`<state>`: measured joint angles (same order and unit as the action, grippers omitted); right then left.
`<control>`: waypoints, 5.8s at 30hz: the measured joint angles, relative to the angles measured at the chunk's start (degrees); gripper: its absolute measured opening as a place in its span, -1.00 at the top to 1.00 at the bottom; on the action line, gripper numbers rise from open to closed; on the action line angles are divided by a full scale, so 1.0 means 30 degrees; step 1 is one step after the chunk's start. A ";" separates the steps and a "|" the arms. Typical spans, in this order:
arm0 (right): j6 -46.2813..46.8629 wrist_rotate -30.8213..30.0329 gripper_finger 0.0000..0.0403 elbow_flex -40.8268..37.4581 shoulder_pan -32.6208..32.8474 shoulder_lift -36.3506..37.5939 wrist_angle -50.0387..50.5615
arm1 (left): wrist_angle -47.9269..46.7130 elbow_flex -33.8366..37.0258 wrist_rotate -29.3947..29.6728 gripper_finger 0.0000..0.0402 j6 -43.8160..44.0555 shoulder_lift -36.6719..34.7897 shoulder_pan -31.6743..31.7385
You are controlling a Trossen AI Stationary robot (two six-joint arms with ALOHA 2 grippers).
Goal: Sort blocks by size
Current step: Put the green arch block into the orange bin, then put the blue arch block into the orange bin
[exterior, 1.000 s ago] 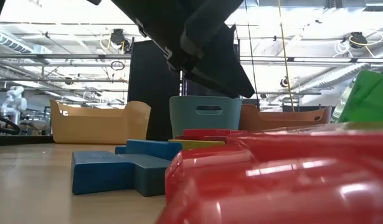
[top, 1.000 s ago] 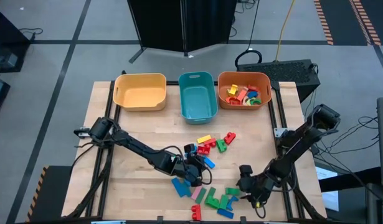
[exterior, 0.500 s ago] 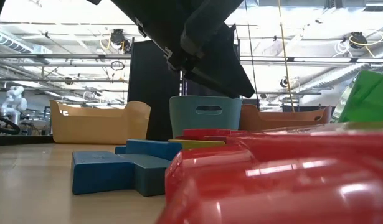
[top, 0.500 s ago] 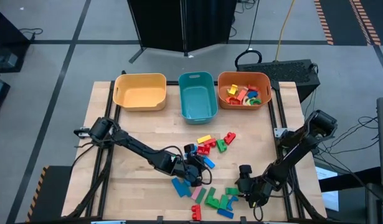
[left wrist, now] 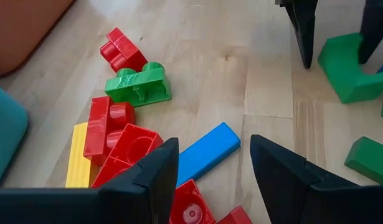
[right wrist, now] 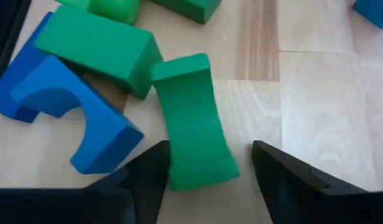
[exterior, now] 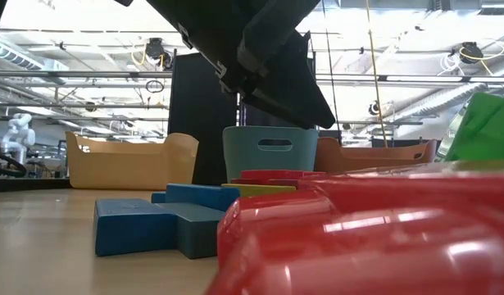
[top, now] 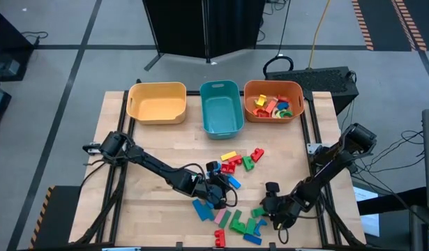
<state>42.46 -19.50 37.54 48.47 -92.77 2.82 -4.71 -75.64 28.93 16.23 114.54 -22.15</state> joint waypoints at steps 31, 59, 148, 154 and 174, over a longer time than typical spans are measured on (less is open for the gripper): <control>-0.4020 -0.3054 0.37 -0.0029 -0.2282 0.2100 0.2290 | -0.0045 0.0000 0.0007 0.04 -0.0015 0.0000 -0.0036; -1.1883 -0.6114 0.35 -0.0016 -1.2595 1.0453 0.6254 | -0.0189 0.0000 0.0005 0.04 -0.1385 0.0000 0.0398; -0.6023 0.2464 -0.20 -0.0007 -1.2127 1.1051 0.7206 | 0.0018 0.0044 -0.4911 0.04 -0.4932 0.0000 0.2093; -0.4816 0.2439 -0.20 -0.0022 -0.9640 0.8992 0.5558 | 0.0521 0.0044 -0.4904 0.04 -0.4940 0.0000 0.1967; -0.5373 0.2792 -0.20 -0.0029 -0.4428 0.5158 0.1311 | 0.2404 0.0044 -0.4488 0.04 -0.4007 0.0000 0.1960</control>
<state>26.34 -11.13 37.45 35.19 -77.30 6.76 2.50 -75.50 15.46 4.21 114.54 -16.27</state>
